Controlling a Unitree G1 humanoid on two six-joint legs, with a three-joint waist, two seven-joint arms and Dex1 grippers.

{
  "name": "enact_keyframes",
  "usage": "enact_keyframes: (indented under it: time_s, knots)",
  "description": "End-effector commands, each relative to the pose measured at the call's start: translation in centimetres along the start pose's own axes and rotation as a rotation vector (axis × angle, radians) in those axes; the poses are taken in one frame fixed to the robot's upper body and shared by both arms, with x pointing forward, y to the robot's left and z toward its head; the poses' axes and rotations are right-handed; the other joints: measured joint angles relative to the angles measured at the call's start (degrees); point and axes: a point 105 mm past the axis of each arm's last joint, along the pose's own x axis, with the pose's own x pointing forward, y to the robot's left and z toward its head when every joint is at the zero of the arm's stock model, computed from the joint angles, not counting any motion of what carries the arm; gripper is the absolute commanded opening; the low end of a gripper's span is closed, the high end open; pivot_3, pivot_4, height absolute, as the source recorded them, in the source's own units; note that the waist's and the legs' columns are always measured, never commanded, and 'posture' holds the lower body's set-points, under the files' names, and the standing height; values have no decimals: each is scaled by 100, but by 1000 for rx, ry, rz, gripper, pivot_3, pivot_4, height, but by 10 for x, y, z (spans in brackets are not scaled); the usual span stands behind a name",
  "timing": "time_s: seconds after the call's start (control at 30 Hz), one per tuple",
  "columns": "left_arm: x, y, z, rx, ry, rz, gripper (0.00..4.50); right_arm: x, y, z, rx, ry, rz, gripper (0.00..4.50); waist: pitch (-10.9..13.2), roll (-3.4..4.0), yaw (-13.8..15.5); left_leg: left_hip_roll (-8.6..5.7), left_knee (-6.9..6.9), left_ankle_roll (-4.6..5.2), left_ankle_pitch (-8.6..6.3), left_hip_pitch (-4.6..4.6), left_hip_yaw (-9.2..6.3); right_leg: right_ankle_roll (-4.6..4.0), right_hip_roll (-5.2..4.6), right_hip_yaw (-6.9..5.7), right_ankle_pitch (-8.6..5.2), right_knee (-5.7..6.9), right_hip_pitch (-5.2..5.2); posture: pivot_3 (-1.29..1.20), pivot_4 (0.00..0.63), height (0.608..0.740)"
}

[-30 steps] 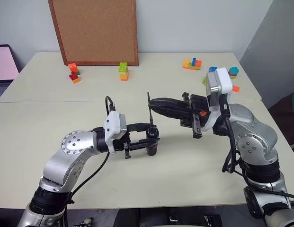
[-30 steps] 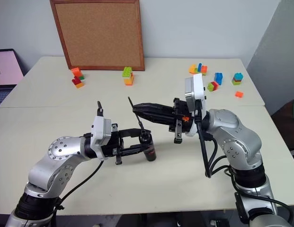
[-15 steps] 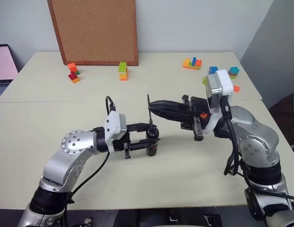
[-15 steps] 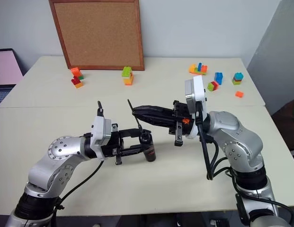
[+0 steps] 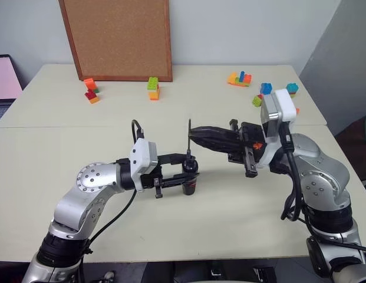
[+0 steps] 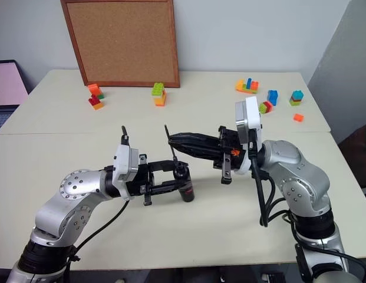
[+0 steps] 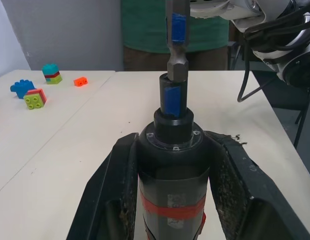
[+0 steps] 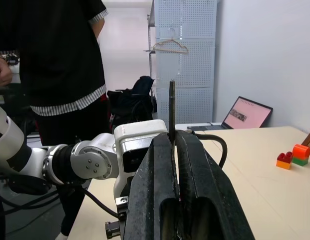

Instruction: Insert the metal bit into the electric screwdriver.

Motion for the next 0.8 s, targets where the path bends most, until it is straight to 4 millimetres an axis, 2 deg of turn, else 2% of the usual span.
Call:
enact_keyframes:
  time_s: [0.03, 0.33, 0.53, 0.8]
  knots:
    - [-5, 4, -12, -27, 66, 32, 1636, 1, 1, 13, -38, -28, 18, 0, 0, 0, 0, 0, 0, 0, 0, 0, 0, 0, 0, 0, 0, 0, 0, 0, 150, 740]
    - [-4, 4, -10, -26, 66, 34, 1636, -2, 4, 9, -32, 3, 29, 0, 0, 0, 0, 0, 0, 0, 0, -1, 0, 0, 0, 0, 0, -3, 0, 0, 150, 740]
    - [-5, 4, -11, -26, 73, 35, 1636, 0, 4, 20, -34, -34, 28, 0, 0, 0, 0, 0, 0, 0, 0, -1, -1, 0, 0, -1, 0, -2, 1, 0, 150, 740]
    - [-6, 4, -14, -25, 77, 31, 1636, -1, 4, 22, -31, -34, 23, 0, 0, 0, 2, -1, 0, 0, 0, -1, 0, 0, 0, -1, 0, -3, 1, 0, 150, 740]
